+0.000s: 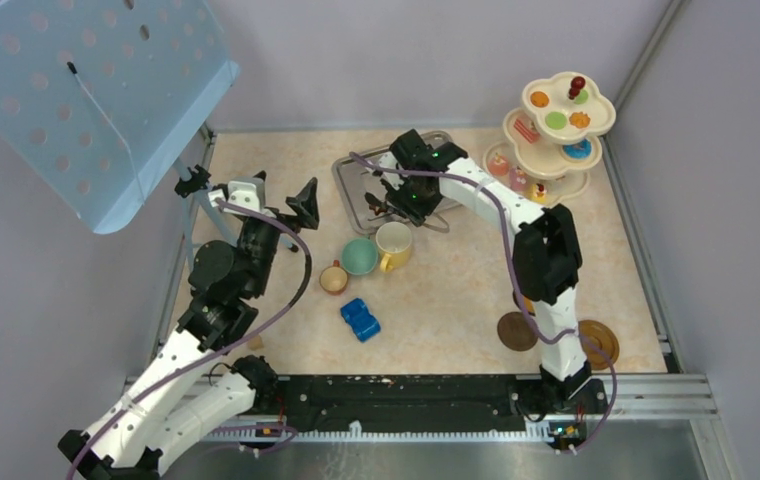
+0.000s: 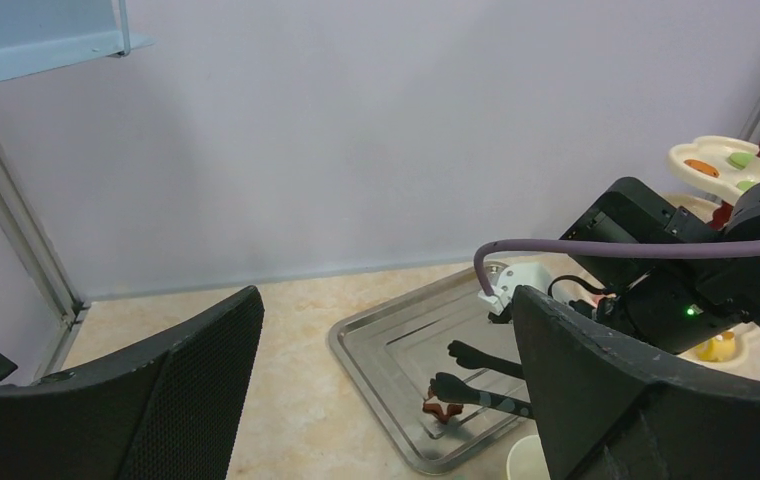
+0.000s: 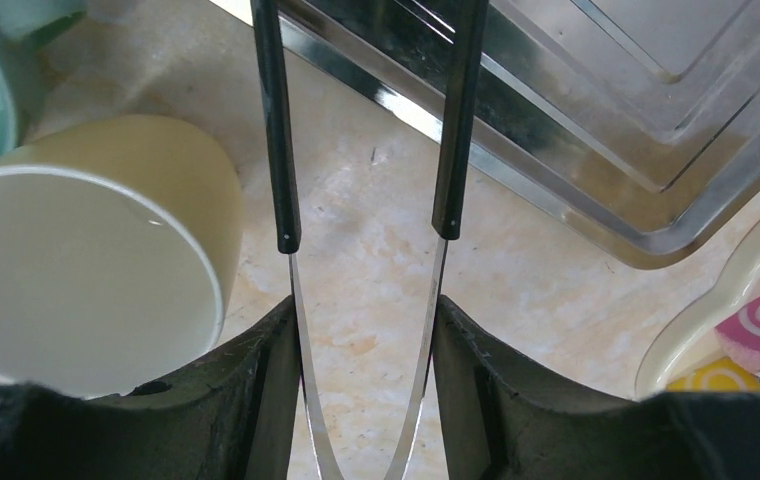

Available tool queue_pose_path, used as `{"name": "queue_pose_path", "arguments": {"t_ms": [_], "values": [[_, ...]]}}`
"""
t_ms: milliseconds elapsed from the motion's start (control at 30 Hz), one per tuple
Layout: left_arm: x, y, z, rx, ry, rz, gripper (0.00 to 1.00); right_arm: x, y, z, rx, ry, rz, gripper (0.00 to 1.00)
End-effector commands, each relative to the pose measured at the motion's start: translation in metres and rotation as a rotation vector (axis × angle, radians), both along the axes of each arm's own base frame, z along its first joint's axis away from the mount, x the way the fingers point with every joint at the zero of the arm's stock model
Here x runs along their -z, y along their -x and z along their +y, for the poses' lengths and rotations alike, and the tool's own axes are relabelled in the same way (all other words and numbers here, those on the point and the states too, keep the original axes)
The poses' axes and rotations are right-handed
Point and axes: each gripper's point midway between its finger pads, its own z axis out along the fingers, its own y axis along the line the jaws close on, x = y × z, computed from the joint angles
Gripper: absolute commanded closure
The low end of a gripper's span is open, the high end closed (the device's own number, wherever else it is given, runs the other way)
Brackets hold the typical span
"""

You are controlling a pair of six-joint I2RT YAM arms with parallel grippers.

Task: Serve the afternoon tea

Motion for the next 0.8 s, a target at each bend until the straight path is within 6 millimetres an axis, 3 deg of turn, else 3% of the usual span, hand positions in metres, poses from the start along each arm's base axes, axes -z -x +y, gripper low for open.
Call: {"name": "queue_pose_path", "arguments": {"t_ms": [0,333,767], "values": [[-0.009,0.0,-0.001,0.012,0.019,-0.025,0.01,-0.009,-0.014,0.007,-0.01,0.02,-0.063,0.53],[-0.007,-0.002,-0.003,0.017,0.016,-0.017,0.01,0.007,-0.026,0.009,-0.007,0.07,-0.058,0.5],[-0.004,-0.005,-0.004,0.023,0.016,-0.009,0.01,0.031,-0.024,0.007,-0.015,0.101,-0.017,0.51]]}}
